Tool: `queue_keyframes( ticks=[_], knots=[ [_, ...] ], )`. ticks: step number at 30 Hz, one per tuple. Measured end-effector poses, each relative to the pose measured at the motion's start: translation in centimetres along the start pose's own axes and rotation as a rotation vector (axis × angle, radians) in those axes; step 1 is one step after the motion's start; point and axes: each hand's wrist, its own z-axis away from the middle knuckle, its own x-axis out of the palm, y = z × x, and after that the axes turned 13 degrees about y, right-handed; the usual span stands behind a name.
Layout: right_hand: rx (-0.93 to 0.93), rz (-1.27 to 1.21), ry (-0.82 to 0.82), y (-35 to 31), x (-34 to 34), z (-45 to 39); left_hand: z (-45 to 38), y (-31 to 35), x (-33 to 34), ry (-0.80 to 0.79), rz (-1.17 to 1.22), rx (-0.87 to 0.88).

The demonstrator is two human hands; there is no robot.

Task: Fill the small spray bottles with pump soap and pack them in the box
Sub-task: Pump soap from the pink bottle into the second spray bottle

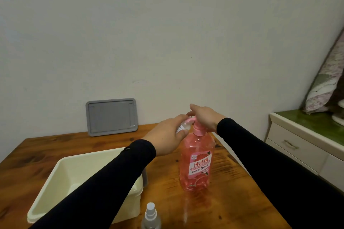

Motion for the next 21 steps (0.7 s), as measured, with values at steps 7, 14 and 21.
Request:
queue_keyframes(
  ticks=[7,14,21],
  knots=[
    [-0.007,0.031,0.000,0.1,-0.1,0.4,0.1,-0.1,0.0,-0.021,0.007,-0.010],
    [-0.089,0.050,0.089,-1.5,-1.3,1.4,-0.5,0.1,-0.9,0.002,0.034,-0.020],
    [-0.139,0.064,0.170,-1.9,-1.5,1.8,-0.2,-0.2,-0.9,0.016,0.092,-0.075]
  ],
)
